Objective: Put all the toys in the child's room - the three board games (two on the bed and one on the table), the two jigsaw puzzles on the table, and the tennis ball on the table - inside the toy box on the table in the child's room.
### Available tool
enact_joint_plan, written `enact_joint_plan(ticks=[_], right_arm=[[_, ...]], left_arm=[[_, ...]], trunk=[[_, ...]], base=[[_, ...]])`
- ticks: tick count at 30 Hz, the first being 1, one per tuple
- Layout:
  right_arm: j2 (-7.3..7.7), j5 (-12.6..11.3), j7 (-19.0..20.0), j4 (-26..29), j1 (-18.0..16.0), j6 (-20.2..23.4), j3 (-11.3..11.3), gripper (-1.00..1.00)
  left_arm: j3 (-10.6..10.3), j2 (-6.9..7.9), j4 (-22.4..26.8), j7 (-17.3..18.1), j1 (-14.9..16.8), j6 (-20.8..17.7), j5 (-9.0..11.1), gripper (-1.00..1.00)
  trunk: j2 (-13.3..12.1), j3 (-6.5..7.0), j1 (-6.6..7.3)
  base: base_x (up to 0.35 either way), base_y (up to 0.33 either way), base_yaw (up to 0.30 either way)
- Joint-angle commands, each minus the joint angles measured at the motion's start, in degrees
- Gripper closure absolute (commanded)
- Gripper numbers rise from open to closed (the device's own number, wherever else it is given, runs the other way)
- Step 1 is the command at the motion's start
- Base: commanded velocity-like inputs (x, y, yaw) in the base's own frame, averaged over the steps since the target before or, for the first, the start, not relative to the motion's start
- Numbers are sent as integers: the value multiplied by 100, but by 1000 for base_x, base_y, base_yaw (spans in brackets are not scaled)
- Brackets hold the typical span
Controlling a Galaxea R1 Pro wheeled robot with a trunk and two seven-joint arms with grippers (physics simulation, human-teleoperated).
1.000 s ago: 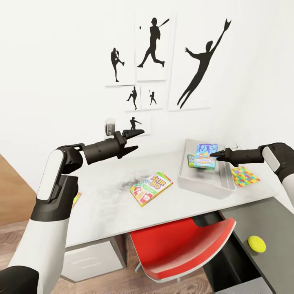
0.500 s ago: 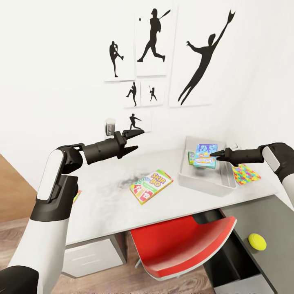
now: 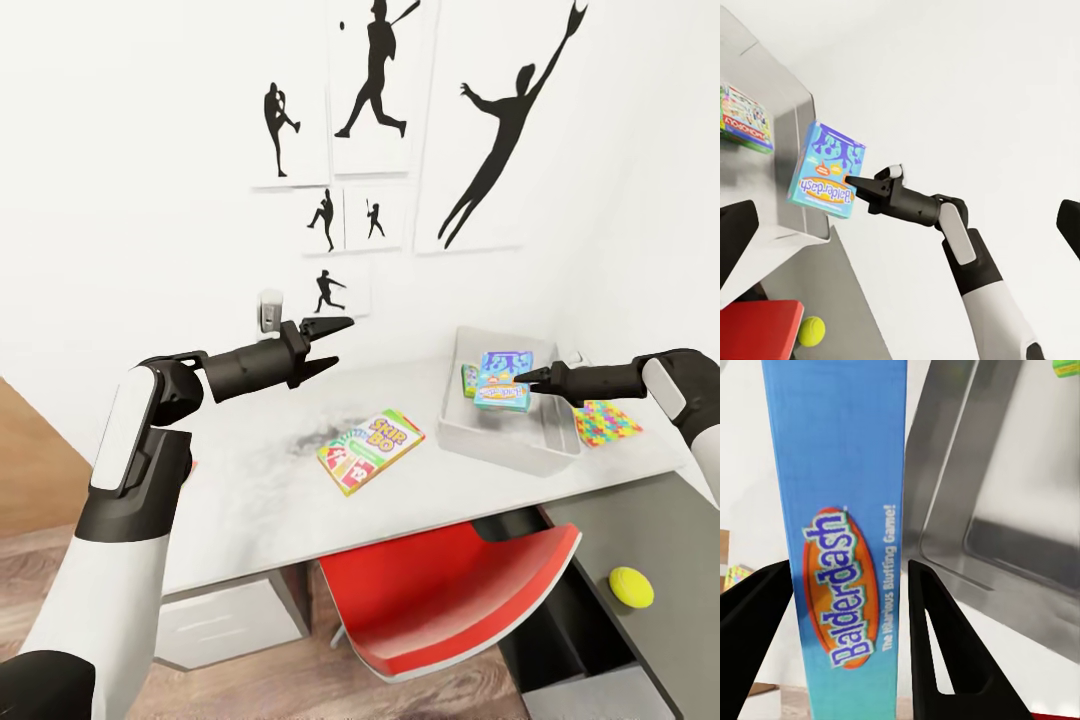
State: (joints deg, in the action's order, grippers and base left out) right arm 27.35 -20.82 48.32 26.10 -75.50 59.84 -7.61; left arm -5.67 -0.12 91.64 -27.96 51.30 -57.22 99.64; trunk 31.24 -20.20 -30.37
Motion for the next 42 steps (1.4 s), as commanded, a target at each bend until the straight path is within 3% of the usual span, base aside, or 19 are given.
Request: enact_joint_plan(ticks=[1,27,42], right_arm=[[7,-19,19,1,-7,16,-31,100],[7,-19,27,10,-38,16,-28,100],[9,-19,20,4,-490,16,-32,100]], left_arm=[[2,-2,3,-60,7,-4,58,-100],[4,-7,3,-60,66,-5,55,-100],[0,-14,3,-68,238,-5,62,-100]], trunk=[[9,-19,-2],[9,-262,-2],[9,-402,-2]], base=[[0,0,0],[0,0,0],[0,0,0]])
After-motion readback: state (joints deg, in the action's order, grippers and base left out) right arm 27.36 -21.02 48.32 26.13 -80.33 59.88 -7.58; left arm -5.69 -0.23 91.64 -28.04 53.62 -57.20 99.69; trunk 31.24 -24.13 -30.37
